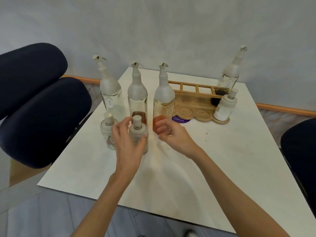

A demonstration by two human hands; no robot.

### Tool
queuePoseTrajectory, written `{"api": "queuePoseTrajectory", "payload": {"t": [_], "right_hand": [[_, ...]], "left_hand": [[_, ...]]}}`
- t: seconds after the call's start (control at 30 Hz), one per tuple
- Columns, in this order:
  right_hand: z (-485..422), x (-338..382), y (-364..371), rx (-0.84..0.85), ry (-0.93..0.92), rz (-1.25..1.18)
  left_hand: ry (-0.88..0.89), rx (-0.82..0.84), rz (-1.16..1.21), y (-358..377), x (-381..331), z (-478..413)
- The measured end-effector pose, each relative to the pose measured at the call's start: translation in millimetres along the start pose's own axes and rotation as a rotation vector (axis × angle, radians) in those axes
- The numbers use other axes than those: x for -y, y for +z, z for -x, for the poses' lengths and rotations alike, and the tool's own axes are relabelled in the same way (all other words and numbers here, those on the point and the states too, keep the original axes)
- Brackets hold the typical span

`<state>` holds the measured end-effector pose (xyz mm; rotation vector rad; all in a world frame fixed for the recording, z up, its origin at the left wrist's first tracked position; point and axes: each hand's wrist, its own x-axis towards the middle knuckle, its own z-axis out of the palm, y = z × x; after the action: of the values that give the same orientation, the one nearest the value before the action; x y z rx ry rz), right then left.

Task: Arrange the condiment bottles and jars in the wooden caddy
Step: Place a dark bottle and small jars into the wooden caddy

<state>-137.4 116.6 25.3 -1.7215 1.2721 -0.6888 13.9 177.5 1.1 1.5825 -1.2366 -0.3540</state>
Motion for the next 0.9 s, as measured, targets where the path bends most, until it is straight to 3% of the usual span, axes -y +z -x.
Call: {"api": "queuePoseTrajectory", "payload": {"t": [0.23, 0.4, 0.67, 0.9], "right_hand": [[-4, 3, 35, 0.108, -0.005, -0.004], [-6, -2, 43, 0.086, -0.008, -0.044], [18, 0, -4, 0.096, 0.003, -0.019], [42, -1, -33, 0.004, -0.042, 0.282]], "left_hand": [[-0.188, 0.137, 0.137, 16, 29, 4], [-0.310, 0.192, 0.199, 21, 34, -3], [-0.235, 0.446, 0.263, 30, 18, 9], [-0.198, 0.692, 0.355, 61, 11, 26]]}}
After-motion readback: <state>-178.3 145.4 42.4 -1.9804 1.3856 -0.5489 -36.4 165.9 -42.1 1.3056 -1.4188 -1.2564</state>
